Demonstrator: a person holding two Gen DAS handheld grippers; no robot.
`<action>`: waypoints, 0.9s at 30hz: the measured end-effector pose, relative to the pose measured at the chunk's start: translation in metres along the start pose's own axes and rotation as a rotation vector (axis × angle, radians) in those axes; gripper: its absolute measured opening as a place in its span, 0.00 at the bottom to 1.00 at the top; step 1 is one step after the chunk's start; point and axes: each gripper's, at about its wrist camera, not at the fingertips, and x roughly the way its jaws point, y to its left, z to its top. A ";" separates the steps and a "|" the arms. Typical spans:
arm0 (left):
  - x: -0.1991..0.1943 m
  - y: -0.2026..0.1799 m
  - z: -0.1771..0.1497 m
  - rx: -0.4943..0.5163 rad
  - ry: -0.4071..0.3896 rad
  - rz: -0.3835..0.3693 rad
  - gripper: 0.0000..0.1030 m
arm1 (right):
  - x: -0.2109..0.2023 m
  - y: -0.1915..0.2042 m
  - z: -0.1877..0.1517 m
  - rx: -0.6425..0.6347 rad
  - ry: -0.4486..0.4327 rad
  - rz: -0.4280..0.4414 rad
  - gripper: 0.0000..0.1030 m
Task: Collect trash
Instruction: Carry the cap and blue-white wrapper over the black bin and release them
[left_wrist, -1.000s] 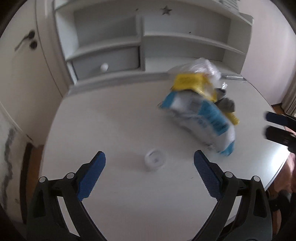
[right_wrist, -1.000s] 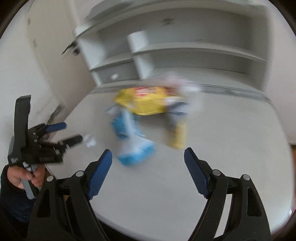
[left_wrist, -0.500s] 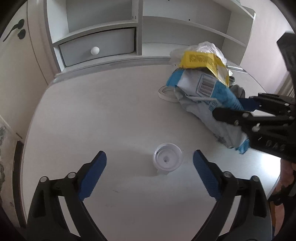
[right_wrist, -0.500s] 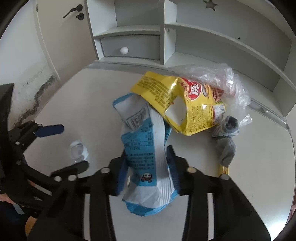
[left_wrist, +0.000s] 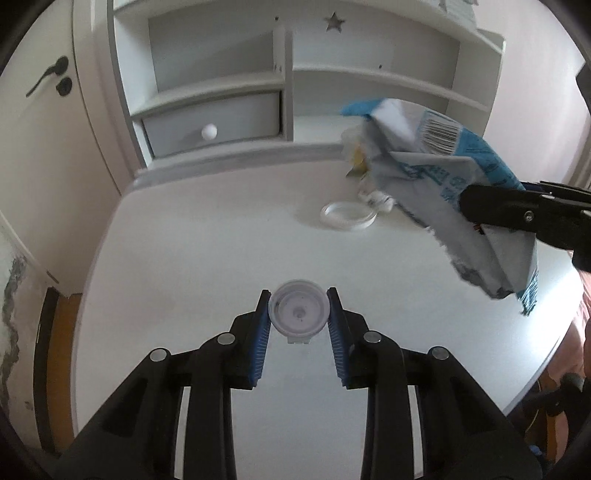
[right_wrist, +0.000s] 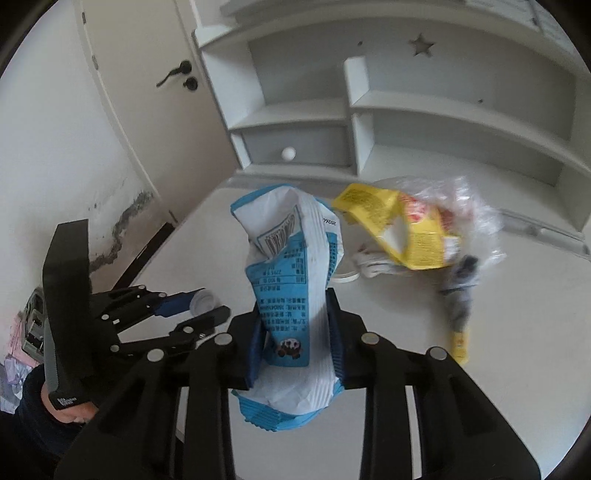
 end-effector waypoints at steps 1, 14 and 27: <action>-0.004 -0.006 0.003 0.004 -0.009 -0.004 0.28 | -0.010 -0.007 -0.002 0.011 -0.011 -0.004 0.29; -0.026 -0.224 0.033 0.222 -0.070 -0.288 0.28 | -0.187 -0.198 -0.126 0.431 -0.161 -0.230 0.29; -0.030 -0.590 -0.081 0.601 0.151 -0.710 0.28 | -0.383 -0.335 -0.408 0.868 -0.225 -0.697 0.29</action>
